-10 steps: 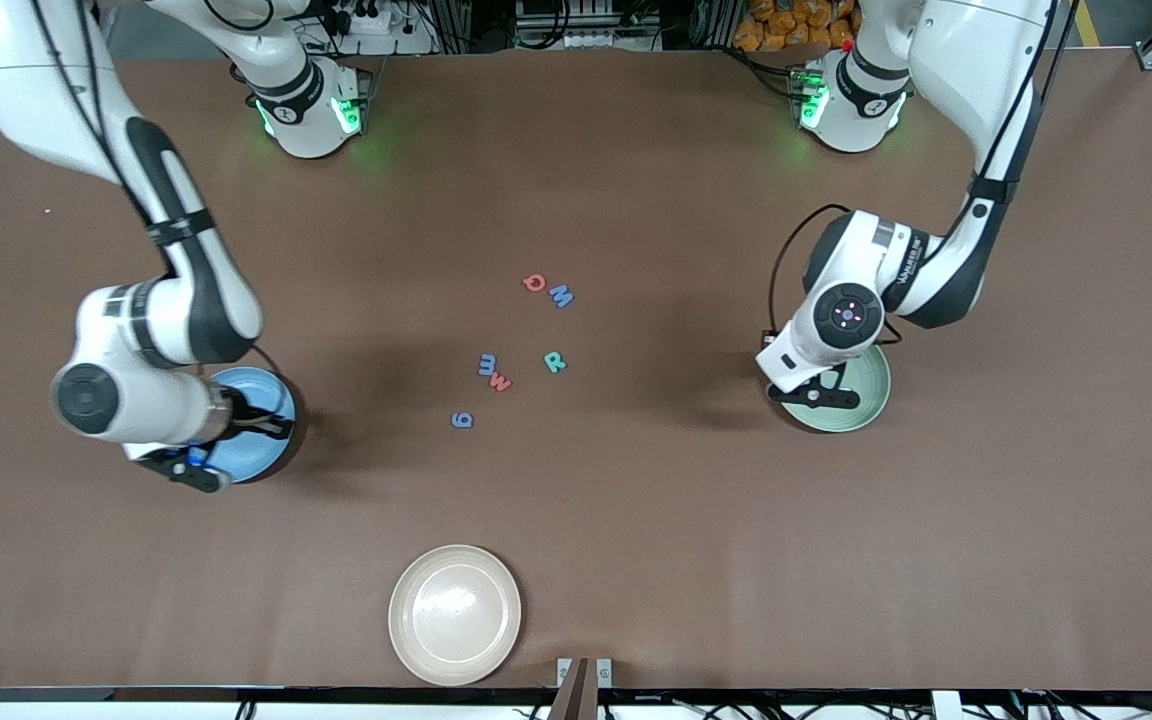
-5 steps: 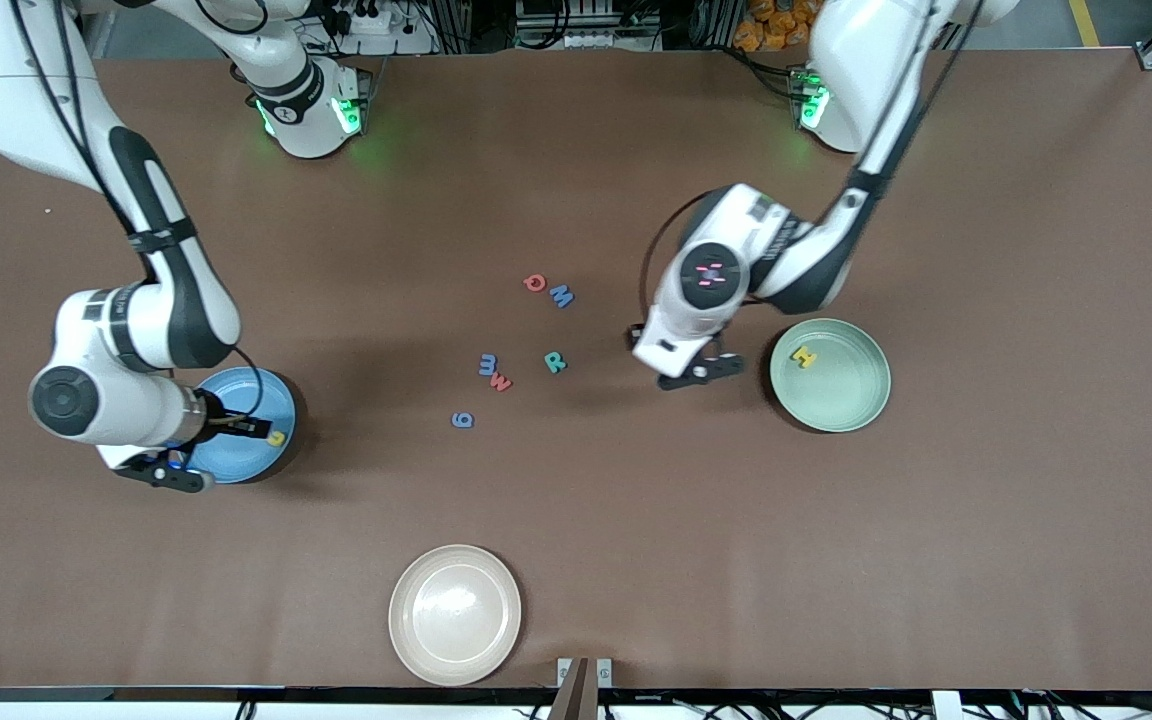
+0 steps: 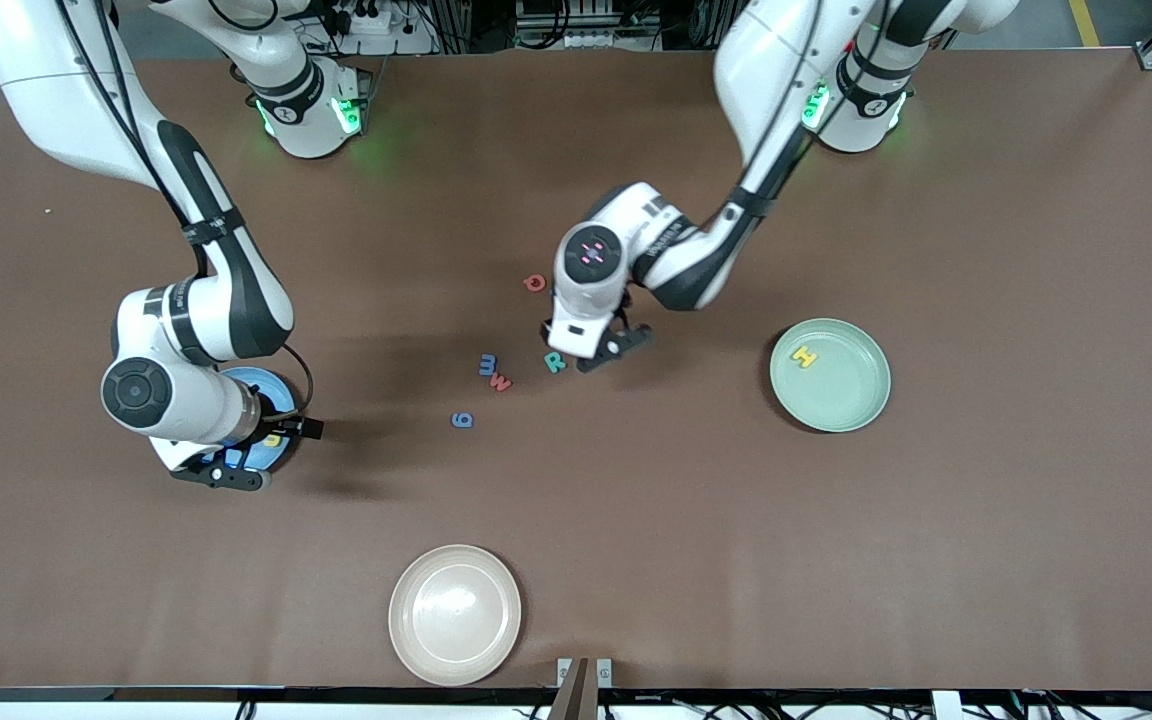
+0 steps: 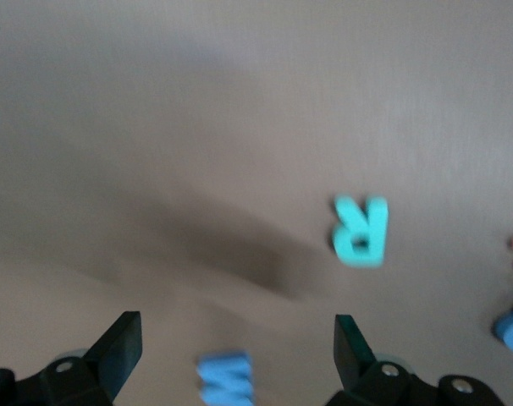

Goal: Sort upper and lower case letters into plates
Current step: 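Drop the u on the blue plate while the left gripper reaches the Q, then grasp the red Q with the left gripper and lift it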

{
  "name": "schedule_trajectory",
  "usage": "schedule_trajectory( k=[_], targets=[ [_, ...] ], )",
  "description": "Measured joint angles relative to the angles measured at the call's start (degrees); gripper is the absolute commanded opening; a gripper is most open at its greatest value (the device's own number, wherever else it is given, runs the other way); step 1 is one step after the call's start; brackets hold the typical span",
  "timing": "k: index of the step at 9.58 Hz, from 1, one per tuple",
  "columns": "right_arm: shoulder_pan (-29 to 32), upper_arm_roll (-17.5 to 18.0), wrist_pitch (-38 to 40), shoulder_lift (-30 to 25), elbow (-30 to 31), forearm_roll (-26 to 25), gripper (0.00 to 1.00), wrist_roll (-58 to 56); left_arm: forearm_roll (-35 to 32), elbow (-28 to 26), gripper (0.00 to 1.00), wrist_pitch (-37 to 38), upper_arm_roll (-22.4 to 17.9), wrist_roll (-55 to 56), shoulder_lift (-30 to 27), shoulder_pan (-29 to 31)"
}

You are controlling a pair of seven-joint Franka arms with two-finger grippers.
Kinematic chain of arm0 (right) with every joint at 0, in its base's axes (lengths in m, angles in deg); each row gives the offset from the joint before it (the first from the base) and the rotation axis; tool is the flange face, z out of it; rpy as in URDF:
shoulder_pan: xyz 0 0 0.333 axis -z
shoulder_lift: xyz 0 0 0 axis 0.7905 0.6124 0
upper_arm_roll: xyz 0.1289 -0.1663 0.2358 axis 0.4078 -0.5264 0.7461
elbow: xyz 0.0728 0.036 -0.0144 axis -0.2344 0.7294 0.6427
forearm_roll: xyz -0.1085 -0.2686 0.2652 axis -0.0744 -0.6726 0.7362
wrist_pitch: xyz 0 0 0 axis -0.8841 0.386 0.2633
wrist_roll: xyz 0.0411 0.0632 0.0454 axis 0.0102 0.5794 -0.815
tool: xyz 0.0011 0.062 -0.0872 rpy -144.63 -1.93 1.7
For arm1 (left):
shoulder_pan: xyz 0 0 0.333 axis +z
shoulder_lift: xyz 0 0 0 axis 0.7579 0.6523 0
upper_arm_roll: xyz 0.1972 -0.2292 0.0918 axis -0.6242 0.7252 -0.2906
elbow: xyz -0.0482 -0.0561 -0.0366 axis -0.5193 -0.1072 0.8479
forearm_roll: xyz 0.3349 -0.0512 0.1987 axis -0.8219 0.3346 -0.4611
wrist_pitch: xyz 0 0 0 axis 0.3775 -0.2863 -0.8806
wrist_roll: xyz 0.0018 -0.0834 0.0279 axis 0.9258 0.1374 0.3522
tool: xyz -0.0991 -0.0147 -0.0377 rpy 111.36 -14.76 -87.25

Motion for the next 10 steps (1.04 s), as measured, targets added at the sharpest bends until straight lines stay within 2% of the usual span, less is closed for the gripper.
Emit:
schedule_trajectory(
  k=[1, 3, 5, 8, 10],
  targets=[
    [-0.1, 0.0, -0.1, 0.0, 0.0, 0.0, 1.0, 0.0, 0.0, 0.3, 1.0, -0.4, 0.0, 6.6, 0.2, -2.0],
    [-0.6, 0.2, -0.3, 0.0, 0.0, 0.0, 1.0, 0.0, 0.0, 0.5, 0.82, -0.4, 0.0, 15.9, 0.2, -5.1],
    [-0.8, 0.2, -0.3, 0.0, 0.0, 0.0, 1.0, 0.0, 0.1, 0.4, 0.82, -0.3, 0.0, 23.6, 0.3, -6.4],
    [-2.5, 0.4, -2.2, 0.5, 0.0, 0.1, 1.0, 4.9, 0.1, 0.1, 0.83, -3.8, -0.1, 24.7, 2.0, -7.4],
    [-5.2, 0.4, -4.5, 1.2, -0.4, 0.0, 1.0, 12.6, -1.0, 0.1, 0.78, -5.6, -0.1, 24.0, 3.4, -8.4]
  ],
)
